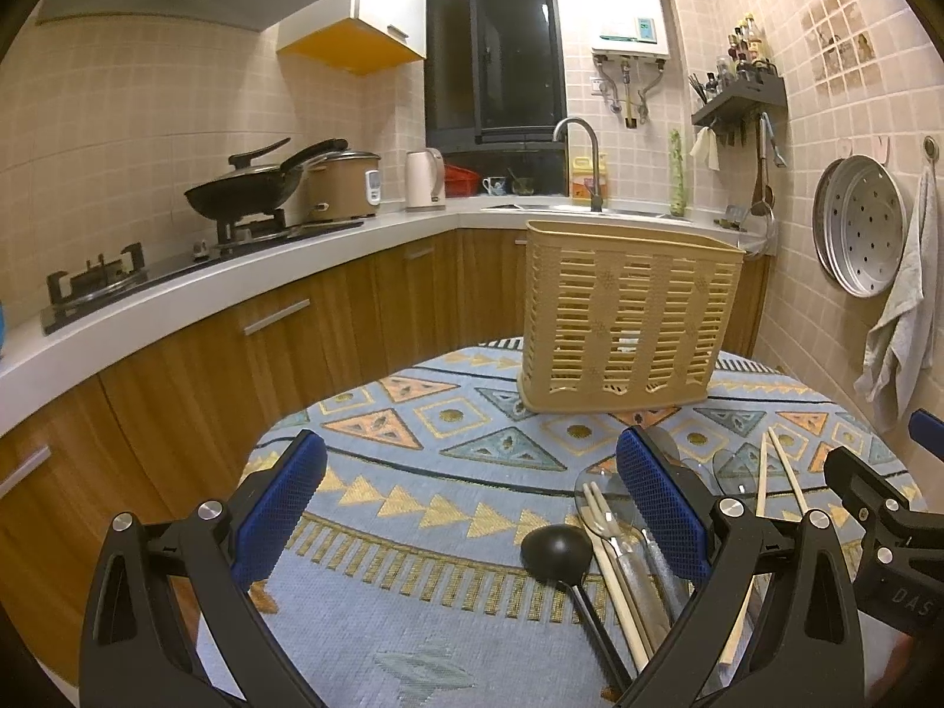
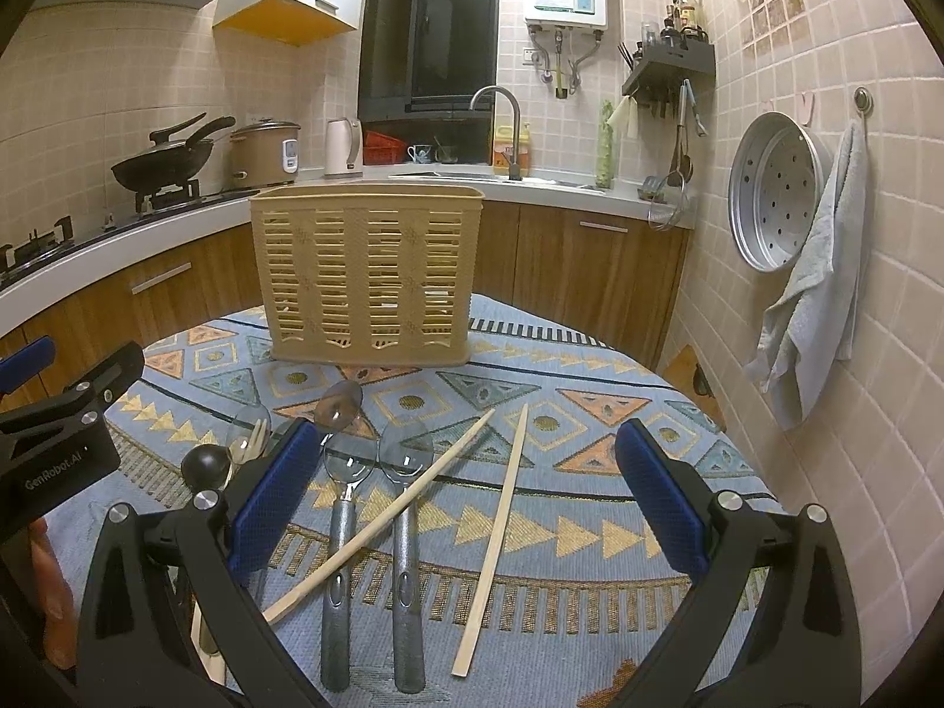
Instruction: Organize utensils
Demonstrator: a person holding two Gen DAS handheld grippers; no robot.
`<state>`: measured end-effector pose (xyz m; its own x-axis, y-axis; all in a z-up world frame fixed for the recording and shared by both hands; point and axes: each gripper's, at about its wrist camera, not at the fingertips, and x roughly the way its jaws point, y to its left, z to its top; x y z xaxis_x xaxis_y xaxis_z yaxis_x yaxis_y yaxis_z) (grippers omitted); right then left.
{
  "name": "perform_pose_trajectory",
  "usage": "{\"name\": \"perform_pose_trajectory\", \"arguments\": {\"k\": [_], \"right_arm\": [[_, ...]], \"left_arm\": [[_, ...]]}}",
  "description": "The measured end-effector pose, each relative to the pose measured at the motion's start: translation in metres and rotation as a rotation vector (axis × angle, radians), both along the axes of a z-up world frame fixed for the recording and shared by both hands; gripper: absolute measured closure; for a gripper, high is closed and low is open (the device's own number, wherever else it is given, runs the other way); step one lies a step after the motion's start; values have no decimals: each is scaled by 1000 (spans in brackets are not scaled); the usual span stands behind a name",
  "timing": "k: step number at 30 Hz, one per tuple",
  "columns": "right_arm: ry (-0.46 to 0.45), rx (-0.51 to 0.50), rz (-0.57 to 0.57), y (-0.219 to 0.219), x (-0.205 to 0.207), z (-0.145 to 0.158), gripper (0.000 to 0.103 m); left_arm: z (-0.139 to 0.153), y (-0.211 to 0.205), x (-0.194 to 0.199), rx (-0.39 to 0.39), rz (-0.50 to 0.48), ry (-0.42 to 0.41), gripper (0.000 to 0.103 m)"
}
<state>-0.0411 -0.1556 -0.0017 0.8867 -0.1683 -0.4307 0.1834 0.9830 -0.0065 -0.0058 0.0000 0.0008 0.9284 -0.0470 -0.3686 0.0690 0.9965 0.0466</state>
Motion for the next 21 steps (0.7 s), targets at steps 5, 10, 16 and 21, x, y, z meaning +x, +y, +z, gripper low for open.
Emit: {"name": "perform_pose_trajectory", "arguments": {"k": [5, 10, 16, 21], "right_arm": [[1, -2, 0, 0, 0, 0, 7], [5, 2, -2, -1, 0, 0, 7], [9, 17, -5, -6, 1, -1, 7], [10, 17, -6, -5, 2, -1, 7]], "left_arm": [[1, 4, 1, -7, 2, 2, 7], [1, 4, 3, -12, -1, 10, 7], [0, 3, 3, -9, -5, 6, 7], [-1, 3, 2, -11, -4, 6, 7]]}}
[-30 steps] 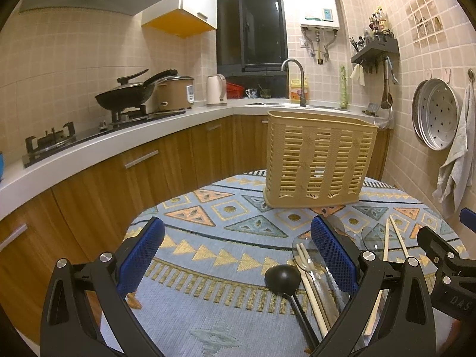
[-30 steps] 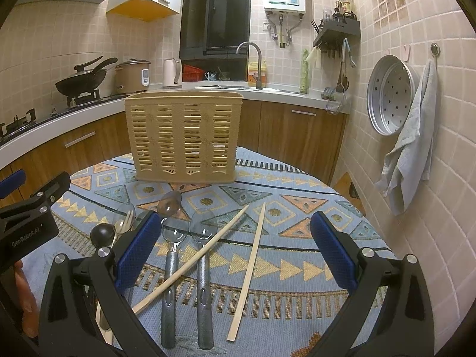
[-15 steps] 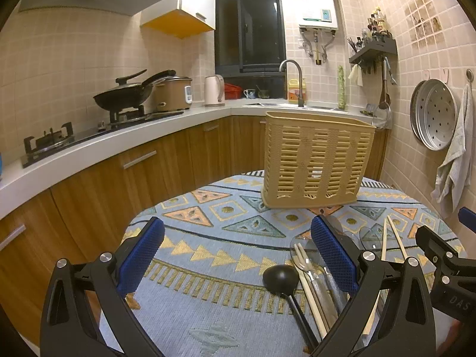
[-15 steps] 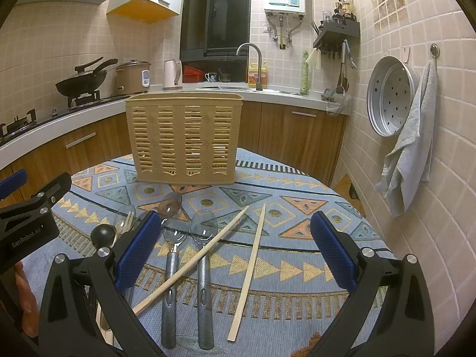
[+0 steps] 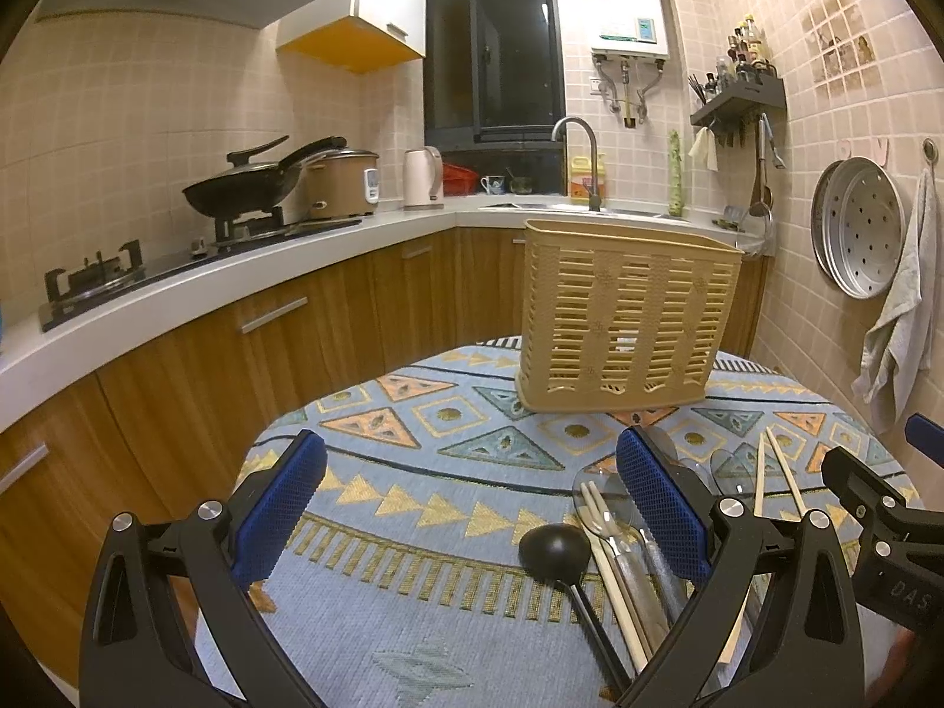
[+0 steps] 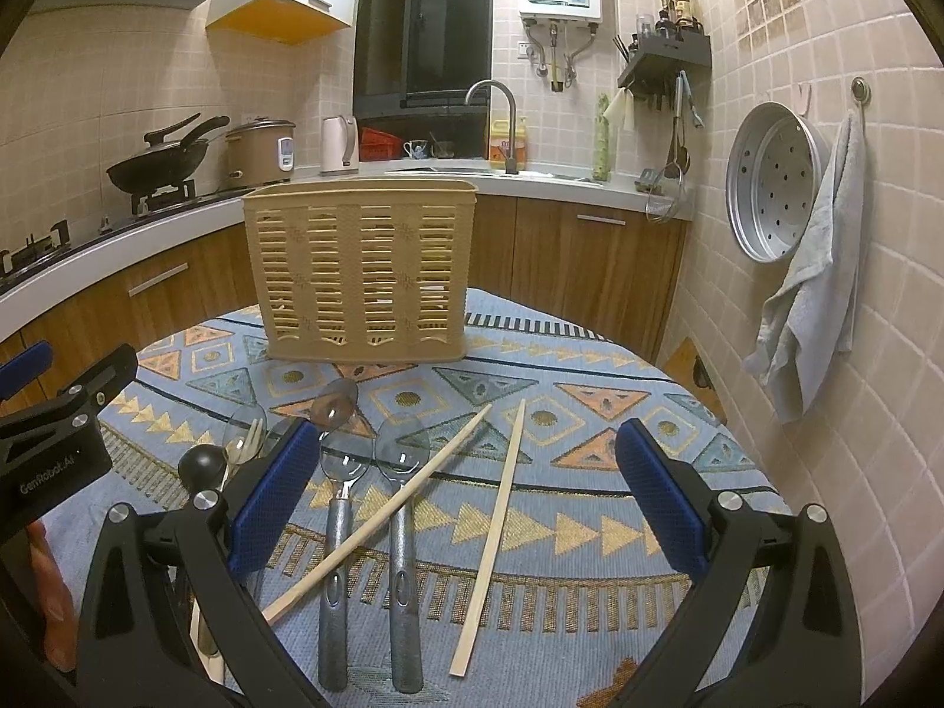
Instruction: Organize utensils
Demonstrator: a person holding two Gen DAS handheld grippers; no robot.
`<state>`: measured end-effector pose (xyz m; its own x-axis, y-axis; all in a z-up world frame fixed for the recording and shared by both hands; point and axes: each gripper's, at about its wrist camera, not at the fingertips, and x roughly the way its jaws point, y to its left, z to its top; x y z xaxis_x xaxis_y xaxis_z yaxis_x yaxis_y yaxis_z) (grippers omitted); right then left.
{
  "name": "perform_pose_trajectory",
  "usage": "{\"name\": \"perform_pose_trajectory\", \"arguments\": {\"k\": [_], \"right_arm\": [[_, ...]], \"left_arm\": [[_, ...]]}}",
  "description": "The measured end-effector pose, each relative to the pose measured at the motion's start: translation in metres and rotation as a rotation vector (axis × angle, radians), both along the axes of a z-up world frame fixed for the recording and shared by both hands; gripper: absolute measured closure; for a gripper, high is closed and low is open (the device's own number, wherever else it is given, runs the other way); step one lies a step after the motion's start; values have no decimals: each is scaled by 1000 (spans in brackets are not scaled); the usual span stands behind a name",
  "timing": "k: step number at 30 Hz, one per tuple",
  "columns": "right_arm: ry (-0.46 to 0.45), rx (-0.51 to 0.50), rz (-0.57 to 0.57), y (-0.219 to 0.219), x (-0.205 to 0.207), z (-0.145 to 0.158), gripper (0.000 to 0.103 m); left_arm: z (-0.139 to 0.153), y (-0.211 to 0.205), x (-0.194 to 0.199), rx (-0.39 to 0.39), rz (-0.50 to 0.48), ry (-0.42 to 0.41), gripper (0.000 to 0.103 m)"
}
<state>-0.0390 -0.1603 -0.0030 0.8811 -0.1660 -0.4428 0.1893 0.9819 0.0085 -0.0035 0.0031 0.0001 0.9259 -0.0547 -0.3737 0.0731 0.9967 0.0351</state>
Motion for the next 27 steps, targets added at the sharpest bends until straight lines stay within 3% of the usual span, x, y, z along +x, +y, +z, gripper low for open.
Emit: {"name": "perform_pose_trajectory", "arguments": {"k": [6, 11, 14, 15, 19, 21, 25, 27], "right_arm": [[3, 4, -12, -1, 0, 0, 7], [-5, 12, -107, -7, -5, -1, 7], [34, 47, -62, -14, -2, 1, 7], [61, 54, -53, -18, 0, 4, 7], [150, 13, -13, -23, 10, 19, 7], [221, 1, 12, -28, 23, 28, 15], [333, 101, 108, -46, 49, 33, 25], [414, 156, 142, -55, 66, 28, 30]], "left_arm": [[0, -1, 0, 0, -1, 0, 7], [0, 2, 0, -25, -8, 0, 7], [2, 13, 10, -52, -47, 72, 13], [3, 19, 15, -62, -64, 107, 16], [8, 43, 46, -124, -246, 390, 27], [8, 46, 61, -144, -308, 515, 35], [-6, 41, 85, -163, -385, 706, 41], [-20, 32, 93, -190, -414, 811, 49]]}}
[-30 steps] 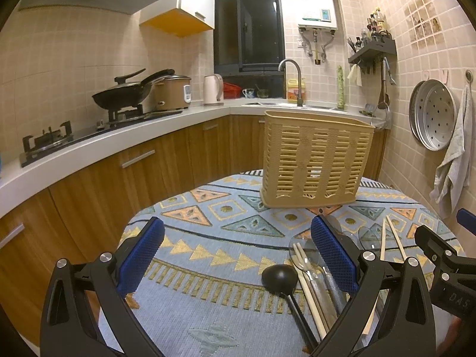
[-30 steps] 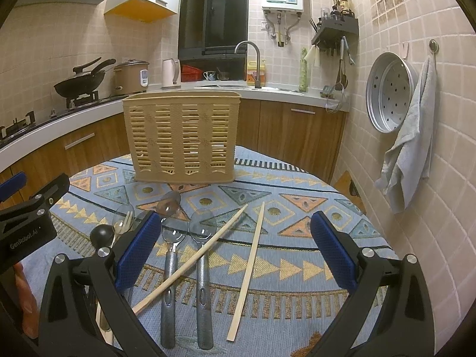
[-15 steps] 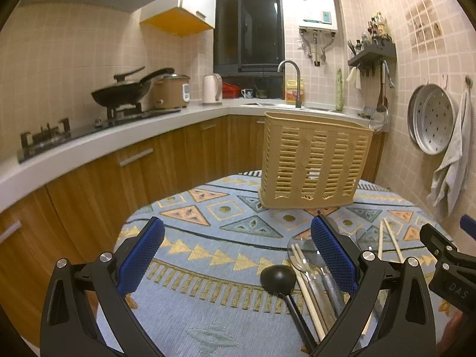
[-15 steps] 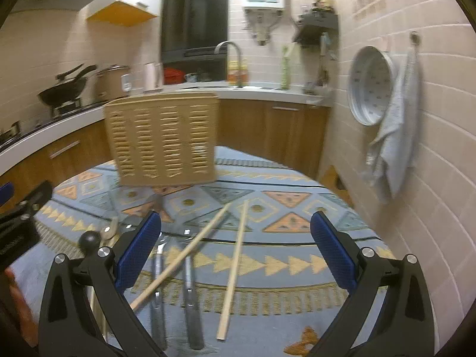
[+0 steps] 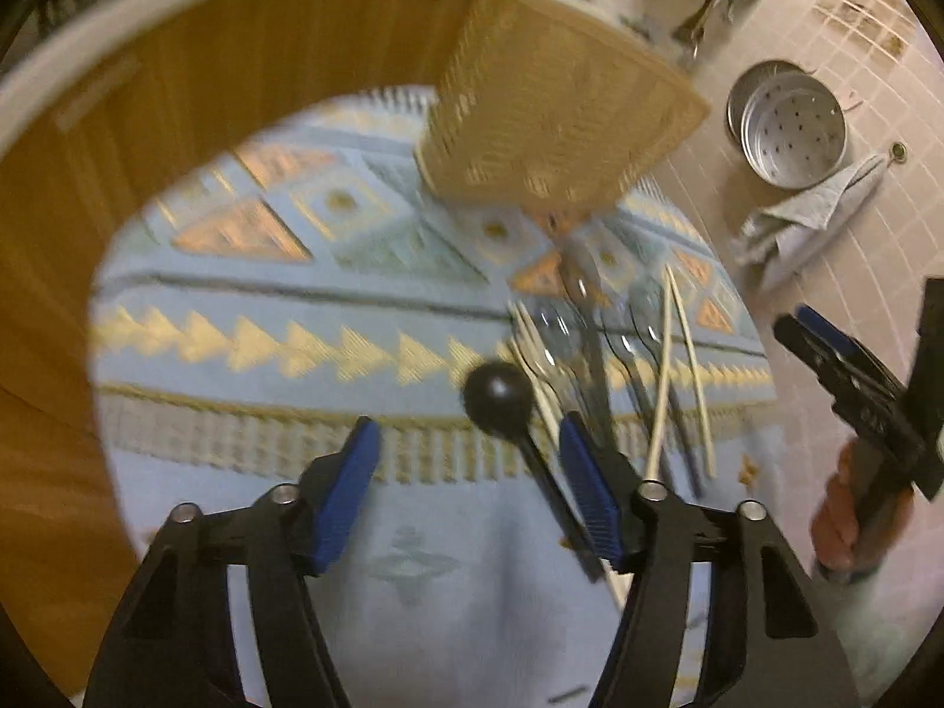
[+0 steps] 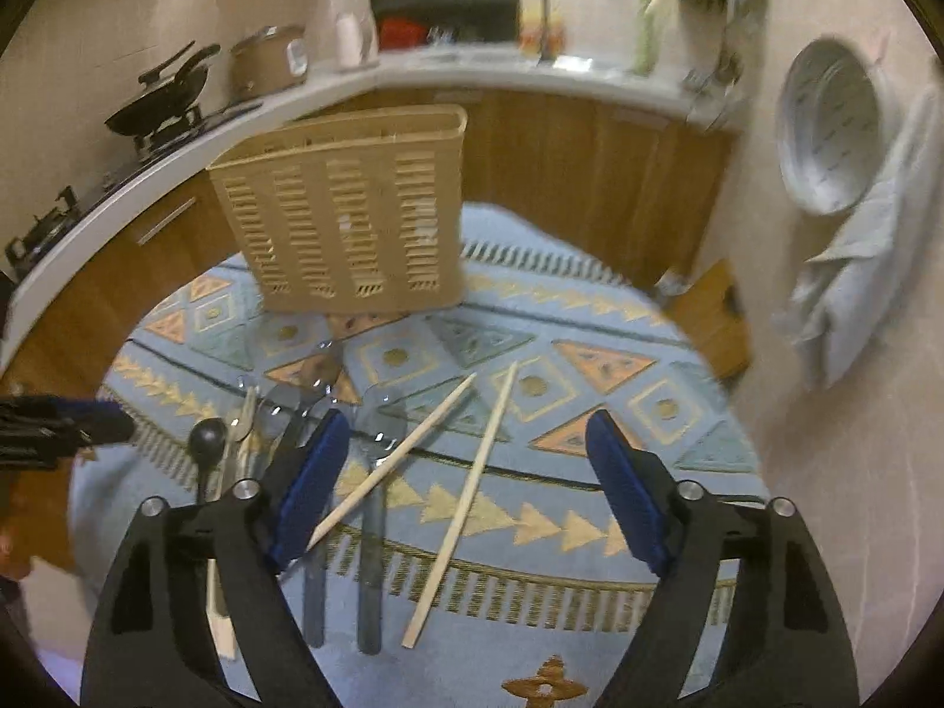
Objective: Organize utensils
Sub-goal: 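Lower the right tool onto a clear plastic spoon and close on it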
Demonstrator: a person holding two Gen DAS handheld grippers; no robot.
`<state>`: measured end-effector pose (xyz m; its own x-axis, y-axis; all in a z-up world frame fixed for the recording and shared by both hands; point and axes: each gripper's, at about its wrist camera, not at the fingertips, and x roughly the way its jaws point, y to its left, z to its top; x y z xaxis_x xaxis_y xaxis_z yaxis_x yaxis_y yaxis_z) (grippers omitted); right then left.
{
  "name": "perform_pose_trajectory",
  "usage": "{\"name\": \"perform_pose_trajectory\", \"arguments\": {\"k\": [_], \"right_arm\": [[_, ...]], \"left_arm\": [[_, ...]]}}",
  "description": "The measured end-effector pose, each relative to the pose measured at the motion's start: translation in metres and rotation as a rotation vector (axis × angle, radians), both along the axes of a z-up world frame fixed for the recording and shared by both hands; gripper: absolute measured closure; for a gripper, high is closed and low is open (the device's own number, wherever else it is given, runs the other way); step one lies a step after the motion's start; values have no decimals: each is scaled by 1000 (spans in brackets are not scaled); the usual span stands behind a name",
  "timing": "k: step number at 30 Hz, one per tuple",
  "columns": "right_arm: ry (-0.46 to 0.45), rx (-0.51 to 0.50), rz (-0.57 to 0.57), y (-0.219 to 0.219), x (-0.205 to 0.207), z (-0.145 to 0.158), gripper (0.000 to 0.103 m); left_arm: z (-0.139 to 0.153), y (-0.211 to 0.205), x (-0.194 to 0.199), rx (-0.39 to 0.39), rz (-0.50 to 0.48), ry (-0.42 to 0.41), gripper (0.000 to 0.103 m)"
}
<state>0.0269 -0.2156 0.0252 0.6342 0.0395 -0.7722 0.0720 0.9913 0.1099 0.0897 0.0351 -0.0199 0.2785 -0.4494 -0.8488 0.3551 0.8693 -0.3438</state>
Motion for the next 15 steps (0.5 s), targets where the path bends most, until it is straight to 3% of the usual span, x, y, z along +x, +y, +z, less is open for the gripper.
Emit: {"name": "perform_pose_trajectory", "arguments": {"k": [2, 6, 11, 15], "right_arm": [[73, 47, 22, -7, 14, -8, 36], [177, 121, 64, -12, 31, -24, 46], [234, 178, 126, -7, 41, -29, 46], [284, 181, 152, -2, 53, -34, 46]], "left_arm": [[-13, -15, -1, 39, -46, 48, 51], [-26, -37, -4, 127, -52, 62, 53], [-25, -56, -3, 242, -36, 28, 55], [-26, -81, -8, 406, -86, -34, 56]]}}
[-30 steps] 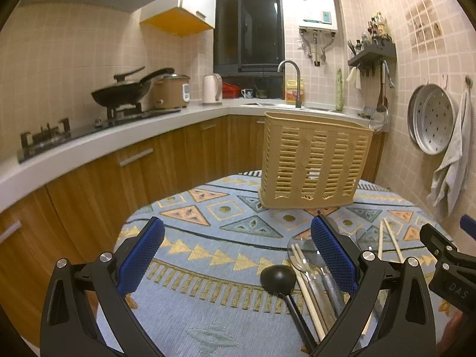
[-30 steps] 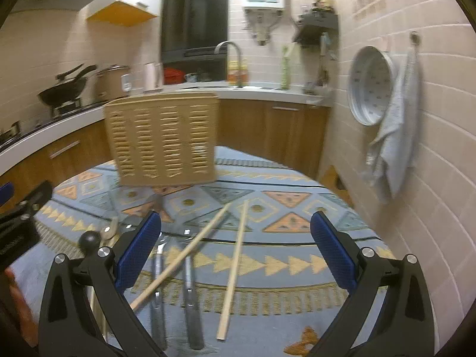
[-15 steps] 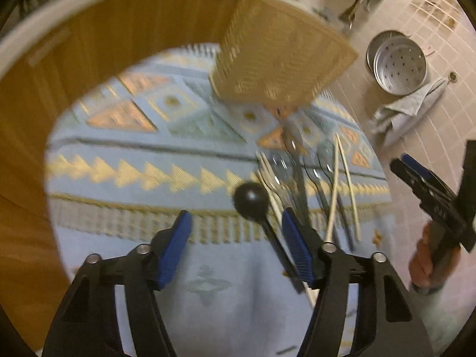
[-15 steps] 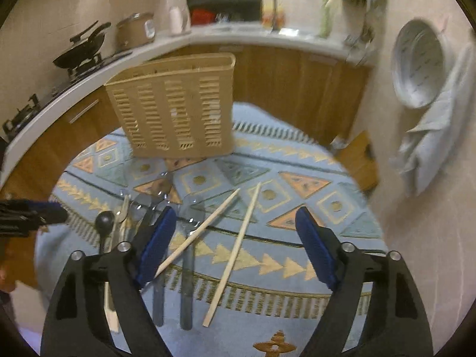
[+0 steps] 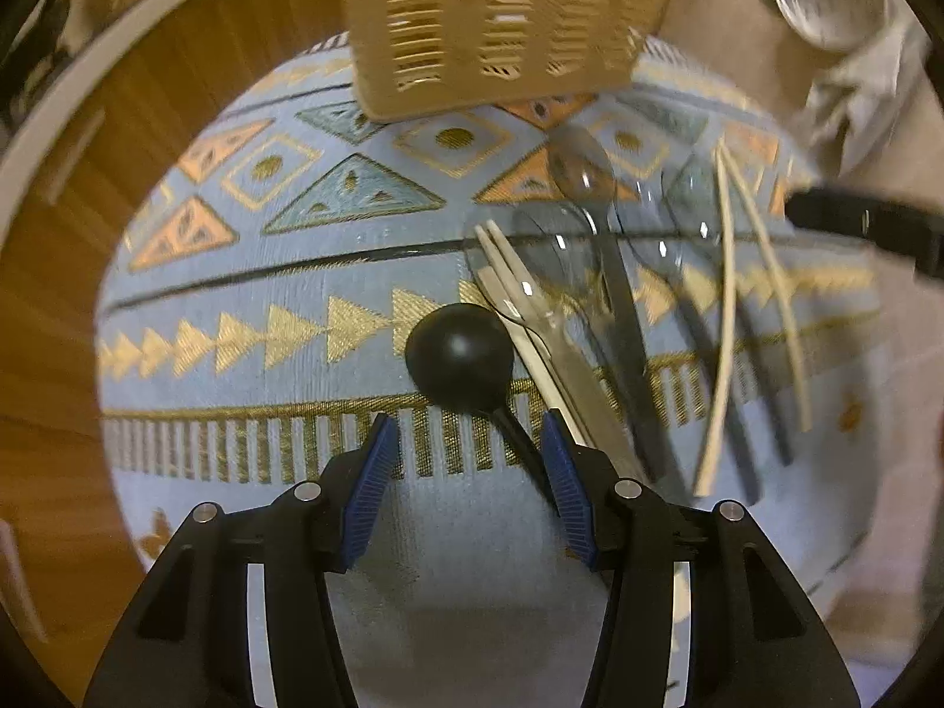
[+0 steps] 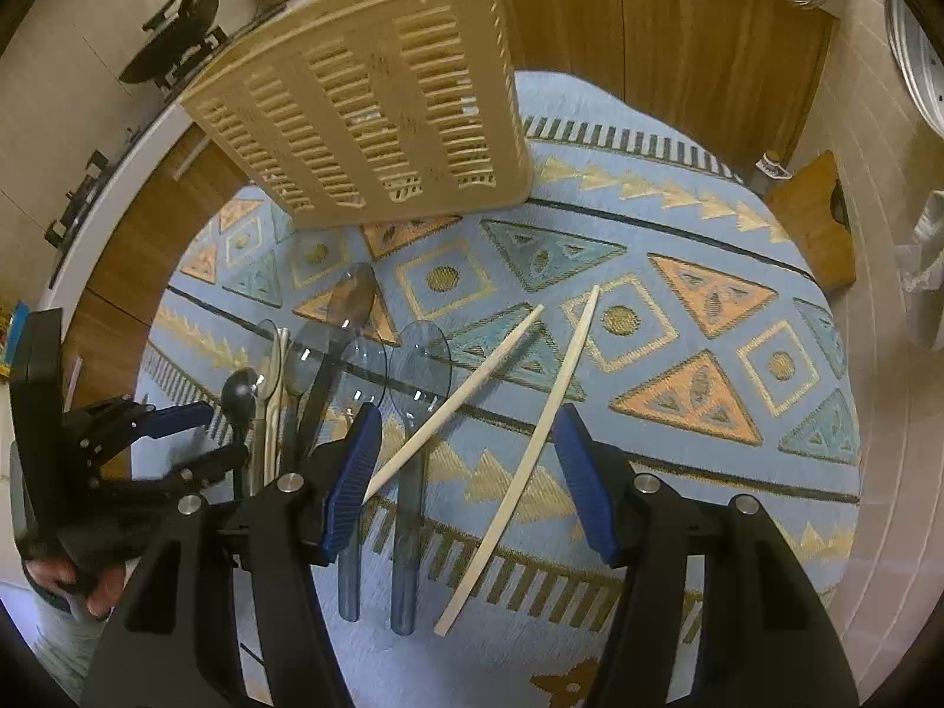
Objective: Organize utensils
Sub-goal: 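Lower the right tool onto a clear plastic spoon and close on it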
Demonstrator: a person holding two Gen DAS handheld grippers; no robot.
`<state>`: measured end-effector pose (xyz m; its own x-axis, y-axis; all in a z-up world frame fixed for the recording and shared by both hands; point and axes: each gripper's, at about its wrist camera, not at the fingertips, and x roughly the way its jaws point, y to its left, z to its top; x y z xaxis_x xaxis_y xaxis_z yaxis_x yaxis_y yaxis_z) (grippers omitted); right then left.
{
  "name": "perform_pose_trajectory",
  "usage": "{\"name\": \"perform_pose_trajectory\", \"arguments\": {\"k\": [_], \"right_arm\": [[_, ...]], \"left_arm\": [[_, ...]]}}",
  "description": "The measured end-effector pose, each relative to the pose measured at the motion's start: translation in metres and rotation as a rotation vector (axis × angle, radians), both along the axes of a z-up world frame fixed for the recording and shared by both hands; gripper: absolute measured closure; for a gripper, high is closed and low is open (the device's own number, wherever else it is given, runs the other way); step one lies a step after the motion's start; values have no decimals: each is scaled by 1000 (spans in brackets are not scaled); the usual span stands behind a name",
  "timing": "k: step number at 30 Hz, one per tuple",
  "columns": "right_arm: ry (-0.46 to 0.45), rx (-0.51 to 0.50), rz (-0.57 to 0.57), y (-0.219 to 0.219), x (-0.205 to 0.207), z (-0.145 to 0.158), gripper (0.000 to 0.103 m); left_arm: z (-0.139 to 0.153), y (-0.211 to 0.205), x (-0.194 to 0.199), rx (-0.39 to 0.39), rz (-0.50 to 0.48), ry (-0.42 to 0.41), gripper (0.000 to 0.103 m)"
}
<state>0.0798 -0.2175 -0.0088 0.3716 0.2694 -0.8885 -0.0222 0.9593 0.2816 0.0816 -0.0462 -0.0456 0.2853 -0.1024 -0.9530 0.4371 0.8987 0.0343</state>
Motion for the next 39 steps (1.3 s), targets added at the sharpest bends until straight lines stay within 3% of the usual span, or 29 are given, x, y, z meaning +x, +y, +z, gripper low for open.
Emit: {"name": "perform_pose_trajectory", "arguments": {"k": [3, 4, 6, 10, 14, 17, 21, 27, 31, 33, 36, 38, 39], "right_arm": [[40, 39, 38, 6, 10, -4, 46], [62, 66, 54, 10, 16, -7, 46], [65, 69, 53, 16, 25, -9, 46], [55, -34, 67, 28, 43, -16, 49], [91, -43, 83, 30, 58, -28, 63], [107, -79, 89, 35, 60, -33, 64], [156, -114, 131, 45, 50, -36, 63], [154, -202, 158, 60, 40, -38, 63], [165, -235, 158, 77, 45, -40, 64], [162, -255, 161, 84, 46, -40, 73], [138, -233, 165, 93, 46, -36, 73], [80, -200, 164, 90, 40, -29, 73], [29, -178, 164, 89, 36, -22, 74]], "left_arm": [[1, -1, 1, 36, 5, -44, 80], [2, 1, 3, 22, 3, -45, 82], [4, 7, 5, 32, 18, -68, 98], [12, 29, 15, -81, 31, -26, 97], [16, 47, 20, -78, 77, -57, 98], [19, 57, 27, -113, 101, -41, 98], [19, 59, 27, -82, 89, -45, 97], [10, 48, 26, -77, 72, -11, 91], [8, 32, 30, -8, 35, 14, 89], [8, 26, 32, 45, 10, 25, 93], [8, 22, 32, 90, -1, 9, 98], [15, 25, 32, 59, 28, -42, 98], [24, 30, 29, 21, 52, -108, 98]]}}
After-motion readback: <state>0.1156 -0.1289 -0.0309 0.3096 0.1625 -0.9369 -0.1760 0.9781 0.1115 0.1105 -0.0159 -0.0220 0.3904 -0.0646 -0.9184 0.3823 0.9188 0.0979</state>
